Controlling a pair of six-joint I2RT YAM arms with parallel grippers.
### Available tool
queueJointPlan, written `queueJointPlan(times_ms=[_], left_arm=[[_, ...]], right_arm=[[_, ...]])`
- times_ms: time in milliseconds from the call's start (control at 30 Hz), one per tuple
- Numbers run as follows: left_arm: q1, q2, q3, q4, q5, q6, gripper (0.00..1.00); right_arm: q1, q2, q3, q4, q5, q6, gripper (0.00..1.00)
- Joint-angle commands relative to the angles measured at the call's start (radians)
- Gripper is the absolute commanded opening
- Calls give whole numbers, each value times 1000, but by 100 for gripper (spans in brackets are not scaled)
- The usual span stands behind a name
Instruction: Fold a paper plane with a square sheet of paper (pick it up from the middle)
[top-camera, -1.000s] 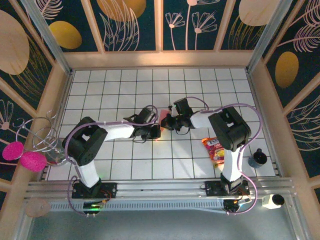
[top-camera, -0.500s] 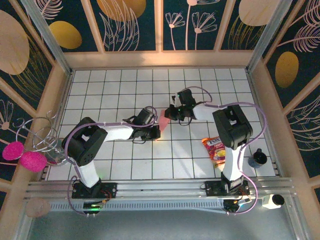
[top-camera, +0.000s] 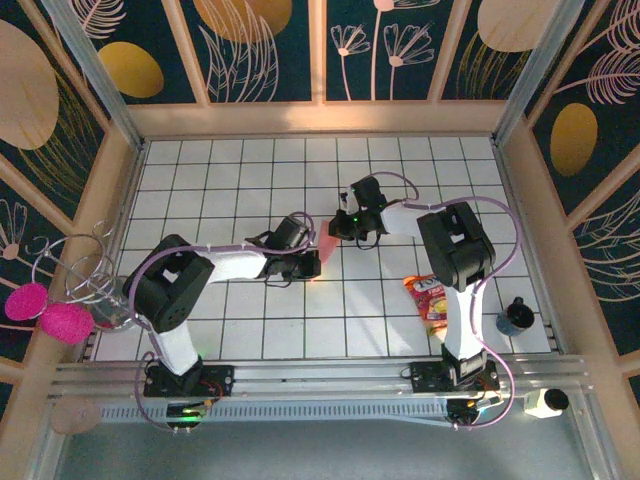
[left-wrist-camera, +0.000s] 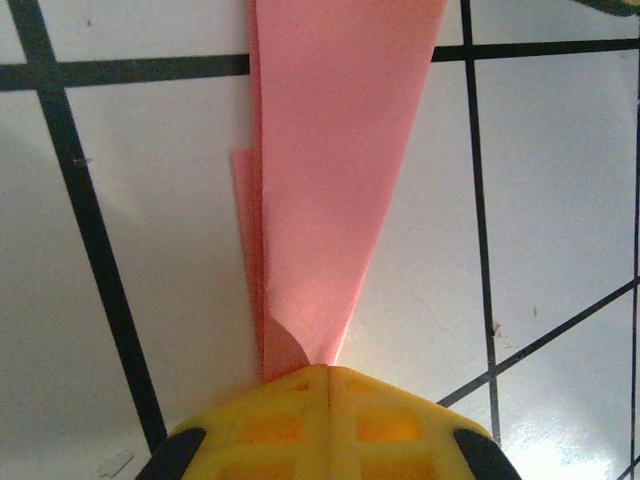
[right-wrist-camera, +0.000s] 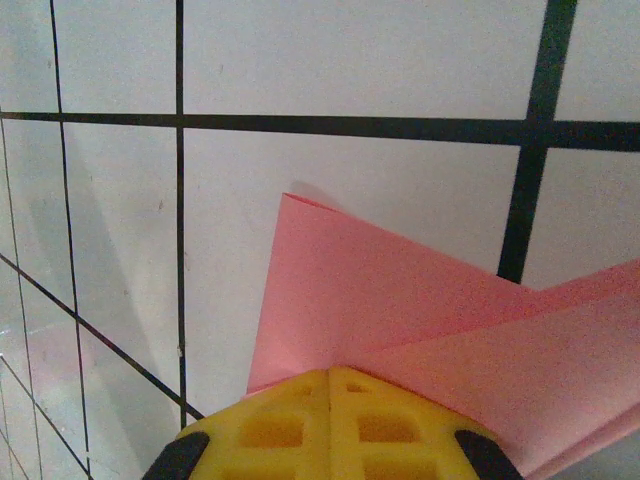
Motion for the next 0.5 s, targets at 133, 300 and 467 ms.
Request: queueJointPlan(times_ms=[133,300,467], left_arm=[[34,15,73,52,-17,-65,3],[39,90,122,48,-35,-83,1],[40,143,142,-7,-63,-95,0]], right_arm=[[-3,32,-24,-14,28,23,5],[-3,19,-34,3,13,36,5],[-5,-21,-31,10,2,31,5]])
